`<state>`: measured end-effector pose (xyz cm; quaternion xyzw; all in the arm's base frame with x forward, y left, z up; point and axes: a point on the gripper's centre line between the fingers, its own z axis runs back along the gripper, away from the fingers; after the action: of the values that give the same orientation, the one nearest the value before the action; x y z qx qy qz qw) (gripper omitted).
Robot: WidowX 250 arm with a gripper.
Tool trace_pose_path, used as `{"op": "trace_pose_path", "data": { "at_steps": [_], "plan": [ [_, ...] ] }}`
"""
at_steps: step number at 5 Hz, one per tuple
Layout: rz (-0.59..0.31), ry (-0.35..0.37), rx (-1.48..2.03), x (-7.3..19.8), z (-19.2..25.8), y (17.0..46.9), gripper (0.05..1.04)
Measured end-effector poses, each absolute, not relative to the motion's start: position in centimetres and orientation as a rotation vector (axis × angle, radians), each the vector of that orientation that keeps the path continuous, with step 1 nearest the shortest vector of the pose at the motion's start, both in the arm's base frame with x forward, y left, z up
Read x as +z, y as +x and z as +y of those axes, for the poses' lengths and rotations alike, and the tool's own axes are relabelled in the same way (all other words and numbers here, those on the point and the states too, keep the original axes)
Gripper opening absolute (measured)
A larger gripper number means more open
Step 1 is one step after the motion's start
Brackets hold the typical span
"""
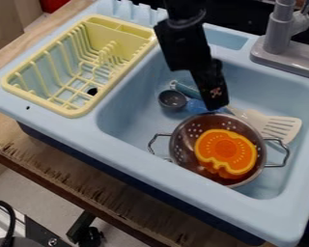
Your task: Put the blue spoon in the sink
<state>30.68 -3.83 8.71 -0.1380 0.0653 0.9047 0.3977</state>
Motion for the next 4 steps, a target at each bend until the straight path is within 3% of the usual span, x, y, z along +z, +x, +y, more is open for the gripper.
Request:
{"op": "trace_pose_path", "data": {
  "at_steps": [1, 2, 3, 4],
  "plan": [
    [0.113, -0.353, 2.214, 10.4, -4.1, 30.2, 0.991],
    [0.077, -0.297, 2.031, 12.5, -5.4, 30.4, 0.991],
    [0.006, -0.177, 1.816, 12.7, -6.6, 29.9, 0.991],
    [-0.026, -0.120, 1.580, 12.8, -7.4, 29.3, 0.991]
  ]
}}
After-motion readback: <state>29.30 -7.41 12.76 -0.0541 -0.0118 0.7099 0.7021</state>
